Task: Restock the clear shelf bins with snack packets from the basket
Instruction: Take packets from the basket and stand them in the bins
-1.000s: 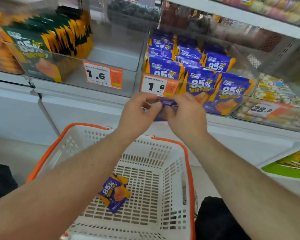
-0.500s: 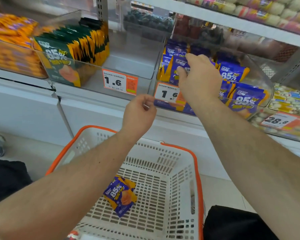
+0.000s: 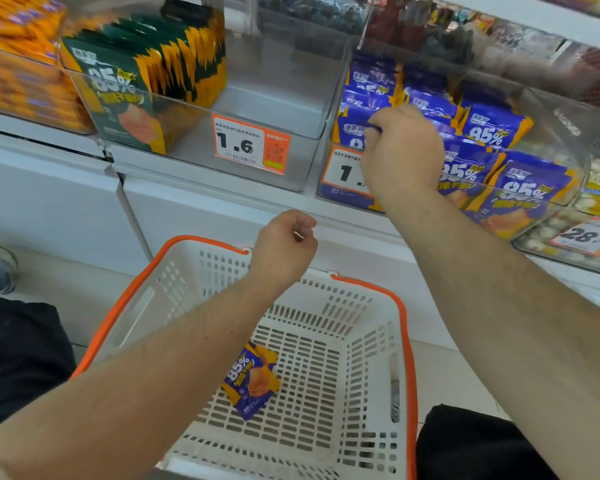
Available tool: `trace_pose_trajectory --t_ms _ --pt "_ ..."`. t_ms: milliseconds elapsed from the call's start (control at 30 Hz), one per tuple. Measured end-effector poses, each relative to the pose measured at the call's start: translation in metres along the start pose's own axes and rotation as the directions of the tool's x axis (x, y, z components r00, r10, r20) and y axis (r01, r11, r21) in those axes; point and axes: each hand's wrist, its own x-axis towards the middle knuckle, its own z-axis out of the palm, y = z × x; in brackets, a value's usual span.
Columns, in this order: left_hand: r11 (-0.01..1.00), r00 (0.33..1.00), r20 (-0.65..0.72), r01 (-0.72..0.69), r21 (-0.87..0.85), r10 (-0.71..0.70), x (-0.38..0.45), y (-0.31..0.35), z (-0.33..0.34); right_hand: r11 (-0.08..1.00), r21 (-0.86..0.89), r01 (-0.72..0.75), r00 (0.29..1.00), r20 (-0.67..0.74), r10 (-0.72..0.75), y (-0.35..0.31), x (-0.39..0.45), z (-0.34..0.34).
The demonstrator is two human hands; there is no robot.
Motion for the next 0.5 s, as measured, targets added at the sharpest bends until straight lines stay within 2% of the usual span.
trace_pose_trajectory --t_ms 200,267,367,400,433,500 --pt "1.0 0.997 0.075 0.014 0.013 -0.015 -0.002 -0.013 0.001 0.994 0.06 -0.086 0.996 -0.003 0.086 0.003 -0.001 0.005" --pt "0.999 0.995 0.097 0.034 0.026 -0.036 -0.005 -0.024 -0.003 0.988 0.126 -0.094 0.993 -0.061 0.103 0.002 -0.008 0.007" --pt "0.991 0.983 0.134 0.114 0.067 -0.122 -0.007 -0.046 -0.01 0.963 0.238 0.125 0.934 -0.355 -0.034 -0.001 -0.037 0.025" --pt "0.986 0.978 0.138 0.143 0.086 -0.154 -0.008 -0.056 -0.012 0.939 0.28 0.198 0.915 -0.397 -0.074 -0.003 -0.05 0.038" --pt "0.979 0.973 0.137 0.172 0.112 -0.187 -0.011 -0.067 -0.015 0.917 0.324 0.234 0.922 -0.373 -0.103 -0.005 -0.066 0.054" --pt "0.956 0.957 0.134 0.23 0.184 -0.256 -0.016 -0.089 -0.019 0.903 0.392 0.174 0.977 -0.181 -0.11 -0.007 -0.104 0.092"
